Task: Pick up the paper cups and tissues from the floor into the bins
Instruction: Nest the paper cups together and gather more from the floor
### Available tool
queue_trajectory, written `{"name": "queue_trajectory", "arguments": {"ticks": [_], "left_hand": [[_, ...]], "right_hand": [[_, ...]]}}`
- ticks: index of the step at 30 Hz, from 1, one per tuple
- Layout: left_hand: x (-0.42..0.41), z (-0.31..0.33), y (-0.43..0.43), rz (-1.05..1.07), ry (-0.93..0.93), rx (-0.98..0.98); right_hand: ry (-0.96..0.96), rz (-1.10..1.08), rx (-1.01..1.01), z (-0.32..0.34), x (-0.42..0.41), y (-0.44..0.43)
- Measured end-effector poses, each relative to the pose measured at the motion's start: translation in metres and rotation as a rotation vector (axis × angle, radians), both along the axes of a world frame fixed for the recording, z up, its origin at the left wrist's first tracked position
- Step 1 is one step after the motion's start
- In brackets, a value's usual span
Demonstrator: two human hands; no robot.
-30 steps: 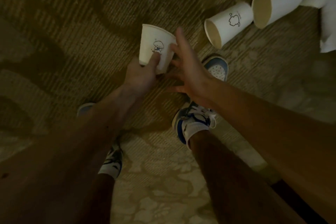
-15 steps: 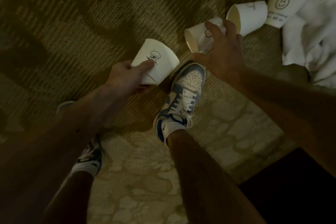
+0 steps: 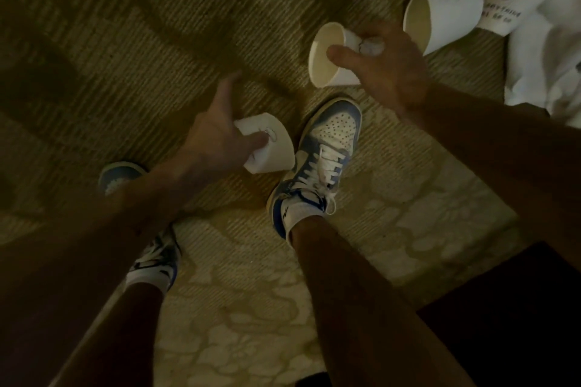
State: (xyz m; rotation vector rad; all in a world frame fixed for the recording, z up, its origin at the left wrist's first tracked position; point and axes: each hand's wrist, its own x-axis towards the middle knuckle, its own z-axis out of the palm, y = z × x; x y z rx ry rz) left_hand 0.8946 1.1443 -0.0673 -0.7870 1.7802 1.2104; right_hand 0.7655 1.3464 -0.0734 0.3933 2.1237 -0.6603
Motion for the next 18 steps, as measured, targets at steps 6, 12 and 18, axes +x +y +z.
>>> {"name": "queue_trajectory", "arguments": {"ticks": [6,12,18], "left_hand": [[-0.033,0.018,0.025,-0.245,0.126,0.177],[-0.064,0.018,0.041,-0.261,0.198,0.185],[-0.077,0.004,0.052,-0.145,0.14,0.186]], "right_hand": [[-0.429,-0.311,-0.134,0.012,0.002,0.009],[-0.557,-0.296,-0.16,0.028,-0.002,0.027],[0.176,-0.118,0.151,0.019,-0.013,0.054]]}}
